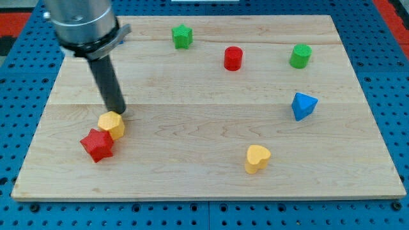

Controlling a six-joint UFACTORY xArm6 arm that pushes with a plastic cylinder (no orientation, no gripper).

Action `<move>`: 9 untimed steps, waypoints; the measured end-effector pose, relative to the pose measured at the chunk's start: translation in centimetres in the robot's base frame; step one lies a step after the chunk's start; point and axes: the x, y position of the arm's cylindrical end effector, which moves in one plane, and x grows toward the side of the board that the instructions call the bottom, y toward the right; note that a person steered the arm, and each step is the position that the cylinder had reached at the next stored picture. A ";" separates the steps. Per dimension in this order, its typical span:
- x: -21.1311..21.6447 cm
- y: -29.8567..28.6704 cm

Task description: Push the green circle towards the left side of the board

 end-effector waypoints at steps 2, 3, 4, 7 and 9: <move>-6.1 -2.1; -10.1 -9.4; -15.4 -10.6; -21.1 -3.2; -20.3 6.8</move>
